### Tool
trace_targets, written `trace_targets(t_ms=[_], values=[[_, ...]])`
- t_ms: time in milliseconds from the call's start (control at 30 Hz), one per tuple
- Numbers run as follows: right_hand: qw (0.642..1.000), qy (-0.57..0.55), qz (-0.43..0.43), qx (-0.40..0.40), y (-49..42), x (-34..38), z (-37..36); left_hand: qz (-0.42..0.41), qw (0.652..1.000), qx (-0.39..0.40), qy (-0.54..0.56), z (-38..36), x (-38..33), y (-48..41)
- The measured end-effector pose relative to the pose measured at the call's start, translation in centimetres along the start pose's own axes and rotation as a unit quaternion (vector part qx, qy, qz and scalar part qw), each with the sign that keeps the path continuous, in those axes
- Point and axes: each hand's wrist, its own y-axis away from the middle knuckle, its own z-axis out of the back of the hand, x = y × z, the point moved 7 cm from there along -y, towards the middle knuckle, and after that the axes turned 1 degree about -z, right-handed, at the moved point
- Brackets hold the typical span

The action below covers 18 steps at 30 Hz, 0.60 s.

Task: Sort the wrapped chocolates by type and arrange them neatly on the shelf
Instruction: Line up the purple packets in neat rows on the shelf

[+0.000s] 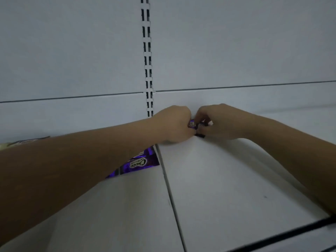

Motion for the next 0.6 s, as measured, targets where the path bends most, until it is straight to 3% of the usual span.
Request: trace_targets(t_ms=[100, 200, 367, 600], values=[[1.000, -0.015, -0.017, -0.013, 0.4, -1.0, 0.5, 0.011, 0.999, 0.016, 0.034, -0.3, -0.2, -1.2], [0.999, -0.016, -0.022, 0.023, 1.2, -1.3, 0.4, 0.035, 0.996, 0.029, 0.072, -0.1, -0.4, -1.7], [0.996, 0.009, -0.021, 0.088, 3.0, -1.4, 0.5, 0.039, 0.998, 0.047, 0.027, -0.2, -1.7, -2.2], [0.997, -0.024, -0.019, 0.065, 4.1, -0.5, 0.8, 0.038, 0.996, 0.065, 0.043, 0.5, -1.6, -0.8]])
